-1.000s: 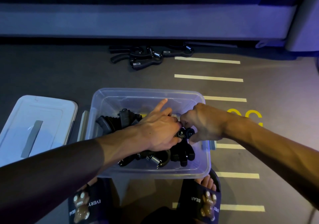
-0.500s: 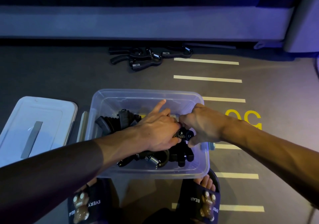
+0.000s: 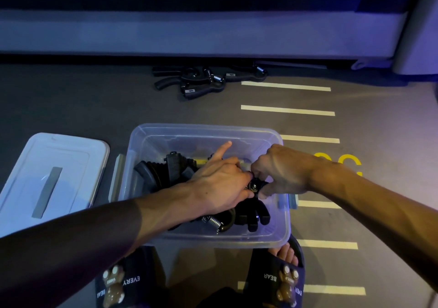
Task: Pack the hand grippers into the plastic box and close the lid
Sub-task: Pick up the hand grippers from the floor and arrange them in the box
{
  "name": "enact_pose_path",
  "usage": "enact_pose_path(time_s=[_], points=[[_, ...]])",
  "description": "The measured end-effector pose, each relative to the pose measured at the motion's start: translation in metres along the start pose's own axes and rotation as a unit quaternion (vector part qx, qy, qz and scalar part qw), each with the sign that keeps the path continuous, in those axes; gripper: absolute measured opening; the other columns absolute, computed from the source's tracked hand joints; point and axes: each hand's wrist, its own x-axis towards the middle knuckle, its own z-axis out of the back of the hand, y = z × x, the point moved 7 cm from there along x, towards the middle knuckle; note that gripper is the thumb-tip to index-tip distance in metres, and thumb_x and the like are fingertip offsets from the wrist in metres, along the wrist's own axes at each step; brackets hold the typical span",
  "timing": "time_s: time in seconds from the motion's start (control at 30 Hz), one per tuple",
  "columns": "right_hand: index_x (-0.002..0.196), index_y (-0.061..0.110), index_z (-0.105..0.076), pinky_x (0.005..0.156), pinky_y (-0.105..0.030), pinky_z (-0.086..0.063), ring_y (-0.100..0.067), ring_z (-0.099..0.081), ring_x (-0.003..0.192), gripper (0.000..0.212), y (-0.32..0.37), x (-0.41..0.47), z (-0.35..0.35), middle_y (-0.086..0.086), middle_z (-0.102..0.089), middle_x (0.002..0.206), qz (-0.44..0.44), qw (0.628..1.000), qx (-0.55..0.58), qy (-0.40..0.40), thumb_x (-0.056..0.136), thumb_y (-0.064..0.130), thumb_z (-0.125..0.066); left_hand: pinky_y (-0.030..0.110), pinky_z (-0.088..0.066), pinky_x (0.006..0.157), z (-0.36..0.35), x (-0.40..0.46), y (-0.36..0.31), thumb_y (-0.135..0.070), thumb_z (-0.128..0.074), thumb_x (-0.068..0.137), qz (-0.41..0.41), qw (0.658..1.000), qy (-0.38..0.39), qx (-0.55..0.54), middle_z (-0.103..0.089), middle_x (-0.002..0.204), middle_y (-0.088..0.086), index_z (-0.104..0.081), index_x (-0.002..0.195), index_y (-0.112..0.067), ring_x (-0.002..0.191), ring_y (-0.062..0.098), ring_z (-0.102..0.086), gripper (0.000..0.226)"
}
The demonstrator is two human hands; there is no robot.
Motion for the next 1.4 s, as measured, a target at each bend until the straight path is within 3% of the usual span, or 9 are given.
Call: enact_pose_path(time_s=[0.17,0.27,0.43,0.53,0.67,0.8,0.93,1.1,1.4], points=[[0.108,0.020,-0.066,0.084,-0.035,-0.052,-0.021,-0.063,0.100,0.041,0.000,0.004,0.001,0.002,-0.071,0.105,-0.015,0.999,0.010,0.050,0.079,0.048,-0.073,0.047,0.014,0.122,0.005,-0.008,0.000,-0.057,-0.043,0.099,-0.010,0.999,-0.037,-0.007,-0.069,0.123,-0.006,-0.063,0.126,-0.022,0.139,0.016,-0.043,0.048],[0.112,0.023,-0.066,0.087,-0.036,-0.051,-0.019,-0.063,0.099,0.035,-0.002,0.004,0.024,0.004,-0.070,0.104,-0.006,0.999,0.018,0.045,0.085,0.045,-0.067,0.044,0.000,0.125,0.024,-0.021,0.010,-0.054,-0.043,0.099,-0.042,0.991,-0.119,-0.044,-0.070,0.118,-0.006,-0.066,0.123,-0.022,0.129,0.016,-0.050,0.046],[0.098,0.021,-0.072,0.069,-0.027,-0.049,-0.008,-0.058,0.067,0.012,-0.019,0.019,0.104,0.007,-0.074,0.082,0.050,0.969,0.103,-0.219,0.089,0.022,-0.064,0.043,-0.038,0.107,0.061,-0.047,0.075,-0.037,-0.053,0.102,-0.014,0.952,-0.294,-0.080,-0.070,0.116,-0.010,-0.071,0.118,-0.024,0.109,0.019,-0.062,0.028],[0.095,0.018,-0.071,0.072,-0.032,-0.052,-0.016,-0.058,0.068,0.013,-0.040,0.054,0.124,0.002,-0.074,0.079,0.015,0.957,0.113,-0.267,0.088,0.015,-0.061,0.045,-0.043,0.095,0.067,-0.057,0.131,-0.041,-0.050,0.102,0.070,0.951,-0.283,-0.102,-0.070,0.116,-0.011,-0.071,0.118,-0.028,0.105,0.020,-0.063,0.029],[0.095,0.018,-0.072,0.073,-0.026,-0.048,-0.019,-0.061,0.078,0.015,-0.061,0.119,0.117,0.003,-0.071,0.083,-0.034,0.963,0.135,-0.230,0.085,0.016,-0.060,0.041,-0.044,0.094,0.057,-0.069,0.179,-0.047,-0.054,0.099,0.121,0.952,-0.235,-0.157,-0.070,0.114,-0.015,-0.073,0.114,-0.032,0.103,0.011,-0.064,0.029],[0.102,0.017,-0.071,0.083,-0.024,-0.047,-0.026,-0.067,0.094,0.021,-0.056,0.183,0.113,-0.003,-0.072,0.092,-0.021,0.973,0.104,-0.204,0.086,0.014,-0.056,0.004,-0.039,0.077,0.047,-0.079,0.202,-0.039,-0.067,0.096,0.174,0.911,-0.226,-0.297,-0.072,0.104,-0.012,-0.078,0.104,-0.023,0.102,0.002,-0.065,0.020],[0.118,0.016,-0.065,0.088,-0.028,-0.047,-0.030,-0.063,0.107,0.034,-0.052,0.237,0.112,-0.009,-0.070,0.114,-0.015,0.978,0.081,-0.190,0.085,0.013,-0.057,0.018,-0.049,0.083,0.030,-0.075,0.210,-0.040,-0.059,0.100,0.189,0.894,-0.209,-0.347,-0.072,0.102,-0.009,-0.078,0.100,-0.021,0.101,0.011,-0.069,0.027],[0.139,0.014,-0.048,0.099,-0.032,-0.046,-0.030,-0.056,0.121,0.061,-0.053,0.281,0.102,-0.012,-0.059,0.134,-0.031,0.985,0.078,-0.148,0.080,0.013,-0.065,0.016,-0.046,0.084,0.025,-0.076,0.218,-0.045,-0.053,0.100,0.227,0.871,-0.216,-0.379,-0.072,0.101,-0.012,-0.078,0.098,-0.029,0.099,0.009,-0.067,0.029],[0.115,0.022,-0.058,0.083,-0.036,-0.052,-0.032,-0.063,0.099,0.048,-0.061,0.278,0.108,-0.009,-0.067,0.110,-0.048,0.974,0.077,-0.206,0.072,0.035,-0.076,0.016,-0.045,0.080,0.025,-0.077,0.219,-0.045,-0.048,0.103,0.237,0.880,-0.226,-0.345,-0.071,0.093,-0.015,-0.076,0.098,-0.028,0.094,0.003,-0.066,0.034]])
